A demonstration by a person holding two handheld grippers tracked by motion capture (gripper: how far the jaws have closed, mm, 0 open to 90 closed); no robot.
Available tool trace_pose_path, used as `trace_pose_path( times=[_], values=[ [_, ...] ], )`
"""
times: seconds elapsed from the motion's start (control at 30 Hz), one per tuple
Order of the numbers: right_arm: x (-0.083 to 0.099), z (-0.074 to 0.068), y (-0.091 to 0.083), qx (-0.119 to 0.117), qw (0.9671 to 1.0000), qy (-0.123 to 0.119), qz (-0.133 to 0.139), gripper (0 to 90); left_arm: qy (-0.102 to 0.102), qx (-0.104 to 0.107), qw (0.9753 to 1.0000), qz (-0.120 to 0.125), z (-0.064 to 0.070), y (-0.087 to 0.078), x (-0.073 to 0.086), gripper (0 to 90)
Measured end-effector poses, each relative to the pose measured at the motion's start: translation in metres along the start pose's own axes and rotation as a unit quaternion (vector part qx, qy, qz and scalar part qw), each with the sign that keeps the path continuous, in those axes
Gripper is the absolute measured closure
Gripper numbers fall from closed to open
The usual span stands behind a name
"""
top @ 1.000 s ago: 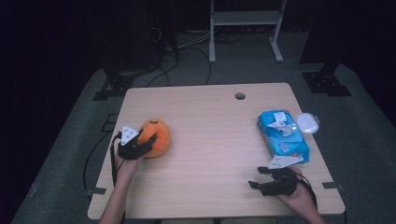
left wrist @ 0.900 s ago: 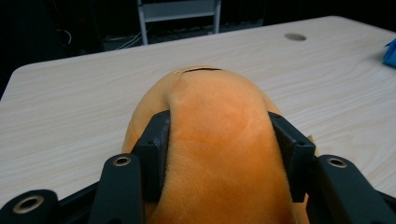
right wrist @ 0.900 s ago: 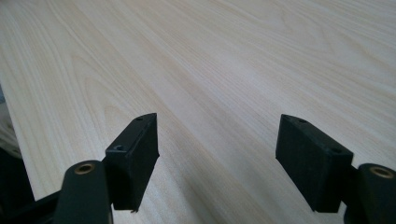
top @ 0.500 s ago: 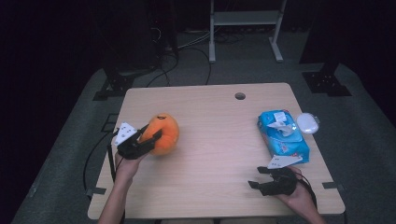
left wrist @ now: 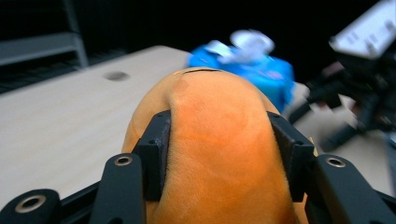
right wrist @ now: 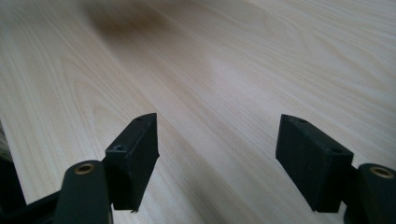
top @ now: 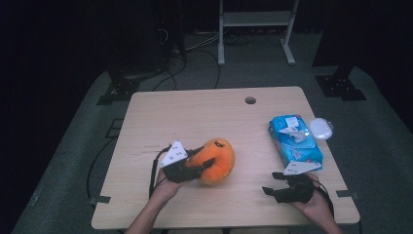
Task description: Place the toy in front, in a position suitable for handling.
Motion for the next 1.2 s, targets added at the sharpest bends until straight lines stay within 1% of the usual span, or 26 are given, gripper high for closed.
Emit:
trace_pose_path(
  times=[0.1,0.17,0.23,0.27,0.3,0.33,0.4,0.43,0.5,0.53,0.57,0.6,0.63,0.67,0.7,0.73,0.8,0.83,0.87,0.9,0.93,1.03,1.1,1.13,1.17,1.2],
  values=[
    [0.000,0.002,-0.002,0.003,1.0000,0.001,0.001,28.7,0.016,0.025,0.9995,-0.012,0.012,0.013,0.005,48.0],
    [0.001,0.003,-0.004,0.006,1.0000,0.003,0.001,30.5,0.019,0.051,0.9984,-0.015,0.018,0.019,0.011,47.7],
    [0.000,0.005,-0.009,0.009,0.9999,0.002,0.007,34.3,0.027,0.088,0.9952,-0.033,0.023,0.025,0.019,46.7],
    [-0.001,0.006,-0.012,0.010,0.9998,0.005,0.014,34.4,0.036,0.106,0.9927,-0.045,0.026,0.029,0.024,45.6],
    [-0.002,0.006,-0.015,0.011,0.9997,0.009,0.021,34.4,0.048,0.115,0.9914,-0.040,0.030,0.031,0.028,44.1],
    [-0.002,0.006,-0.018,0.015,0.9995,0.009,0.027,34.4,0.052,0.114,0.9915,-0.037,0.032,0.032,0.029,43.6],
    [-0.005,0.008,-0.024,0.033,0.9987,0.006,0.039,34.4,0.057,0.111,0.9913,-0.043,0.031,0.031,0.028,42.5],
    [-0.007,0.009,-0.028,0.050,0.9978,-0.002,0.044,34.4,0.055,0.112,0.9914,-0.041,0.030,0.031,0.029,42.5],
    [-0.016,0.011,-0.039,0.088,0.9941,-0.022,0.059,34.2,0.044,0.116,0.9914,-0.042,0.028,0.030,0.033,41.9],
    [-0.025,0.015,-0.051,0.104,0.9912,-0.019,0.080,33.9,0.043,0.118,0.9913,-0.041,0.027,0.030,0.034,41.4],
    [-0.029,0.019,-0.056,0.110,0.9900,-0.015,0.088,34.0,0.043,0.119,0.9911,-0.043,0.026,0.030,0.034,41.1],
    [-0.029,0.019,-0.056,0.110,0.9900,-0.015,0.088,34.0,0.042,0.119,0.9911,-0.042,0.025,0.030,0.034,41.1],
    [-0.033,0.024,-0.059,0.116,0.9888,-0.014,0.092,33.9,0.044,0.119,0.9910,-0.043,0.026,0.030,0.034,40.8],
    [-0.037,0.030,-0.062,0.126,0.9876,-0.013,0.092,34.0,0.047,0.119,0.9909,-0.043,0.026,0.031,0.034,40.3],
    [-0.044,0.043,-0.067,0.142,0.9850,-0.001,0.098,33.9,0.049,0.117,0.9910,-0.043,0.027,0.031,0.034,38.7],
    [-0.044,0.043,-0.067,0.142,0.9850,-0.001,0.098,33.9,0.049,0.117,0.9910,-0.043,0.027,0.031,0.034,38.4],
    [-0.050,0.057,-0.070,0.151,0.9829,0.012,0.104,33.9,0.057,0.111,0.9915,-0.036,0.029,0.031,0.034,38.3],
    [-0.055,0.071,-0.068,0.147,0.9837,0.037,0.098,32.9,0.064,0.110,0.9912,-0.035,0.031,0.032,0.034,38.3],
    [-0.055,0.071,-0.068,0.147,0.9837,0.037,0.098,32.9,0.064,0.110,0.9912,-0.035,0.031,0.032,0.034,38.2],
    [-0.059,0.083,-0.065,0.172,0.9808,0.037,0.084,32.9,0.062,0.112,0.9910,-0.039,0.030,0.032,0.033,38.2],
    [-0.059,0.083,-0.065,0.172,0.9808,0.037,0.084,32.9,0.062,0.112,0.9910,-0.039,0.030,0.032,0.033,38.0],
    [-0.065,0.096,-0.059,0.182,0.9795,0.045,0.072,32.9,0.046,0.117,0.9913,-0.039,0.026,0.033,0.034,37.2],
    [-0.068,0.103,-0.053,0.183,0.9794,0.053,0.067,34.5,0.035,0.115,0.9921,-0.038,0.024,0.033,0.035,35.8],
    [-0.070,0.106,-0.050,0.185,0.9795,0.056,0.058,35.3,0.034,0.114,0.9922,-0.037,0.025,0.033,0.035,35.3],
    [-0.072,0.110,-0.042,0.197,0.9783,0.051,0.040,41.0,0.037,0.114,0.9920,-0.038,0.025,0.033,0.035,34.7],
    [-0.072,0.110,-0.042,0.197,0.9783,0.051,0.040,41.0,0.037,0.114,0.9920,-0.038,0.025,0.033,0.035,34.4]
  ],
)
Point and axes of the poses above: each handheld gripper's, and its own axes: y roughly forward along the jaws, x roughly out of its underside, z roughly to its right, the point moved 2 cm from there along y, roughly forward along the jaws, and after that the axes turned 3 degrees about y, right-handed, at the moved point
